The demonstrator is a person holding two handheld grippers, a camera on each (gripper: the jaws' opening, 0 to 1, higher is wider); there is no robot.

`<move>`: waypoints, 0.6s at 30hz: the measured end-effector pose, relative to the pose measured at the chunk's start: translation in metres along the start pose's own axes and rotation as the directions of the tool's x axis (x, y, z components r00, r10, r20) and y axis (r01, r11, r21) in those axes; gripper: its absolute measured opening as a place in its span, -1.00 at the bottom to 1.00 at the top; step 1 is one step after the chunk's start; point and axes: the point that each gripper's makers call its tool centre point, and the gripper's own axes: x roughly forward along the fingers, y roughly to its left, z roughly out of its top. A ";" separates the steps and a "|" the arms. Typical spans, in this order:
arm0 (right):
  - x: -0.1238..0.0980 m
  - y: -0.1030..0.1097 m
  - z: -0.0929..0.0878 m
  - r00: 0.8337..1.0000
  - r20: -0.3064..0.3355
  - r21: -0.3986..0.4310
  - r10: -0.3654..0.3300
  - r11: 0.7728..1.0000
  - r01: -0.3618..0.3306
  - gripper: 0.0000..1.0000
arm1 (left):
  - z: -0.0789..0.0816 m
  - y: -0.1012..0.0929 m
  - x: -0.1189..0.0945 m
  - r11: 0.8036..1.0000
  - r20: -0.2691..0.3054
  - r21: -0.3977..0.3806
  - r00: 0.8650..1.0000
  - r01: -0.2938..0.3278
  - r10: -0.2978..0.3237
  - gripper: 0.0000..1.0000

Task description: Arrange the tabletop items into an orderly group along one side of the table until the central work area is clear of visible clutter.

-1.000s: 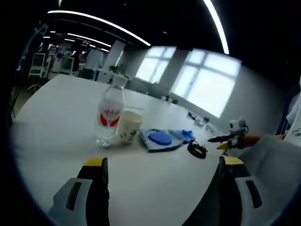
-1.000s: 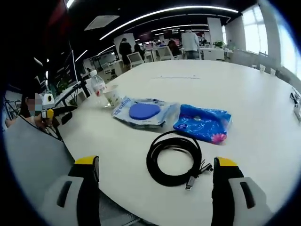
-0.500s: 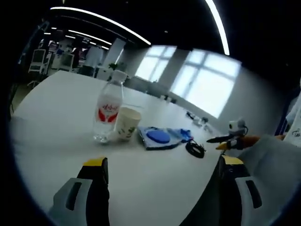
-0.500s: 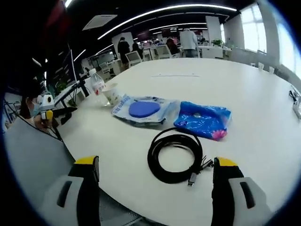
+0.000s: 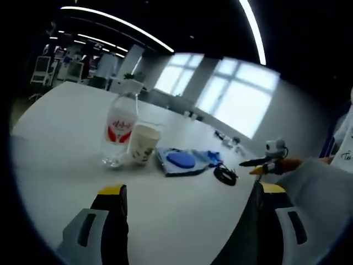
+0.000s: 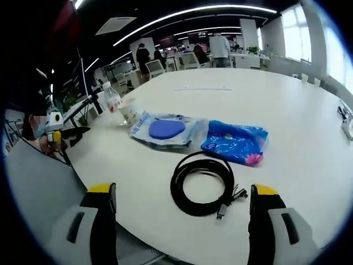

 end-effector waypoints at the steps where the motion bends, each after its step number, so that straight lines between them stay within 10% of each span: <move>1: -0.001 -0.001 0.000 1.000 0.001 -0.002 -0.002 1.000 0.002 0.99 | 0.000 0.000 0.000 1.000 -0.003 0.003 1.000 0.000 0.000 0.89; 18: -0.006 -0.006 0.005 1.000 0.013 0.013 -0.024 1.000 0.024 0.99 | 0.001 0.001 0.006 1.000 -0.022 0.019 1.000 -0.005 0.006 0.86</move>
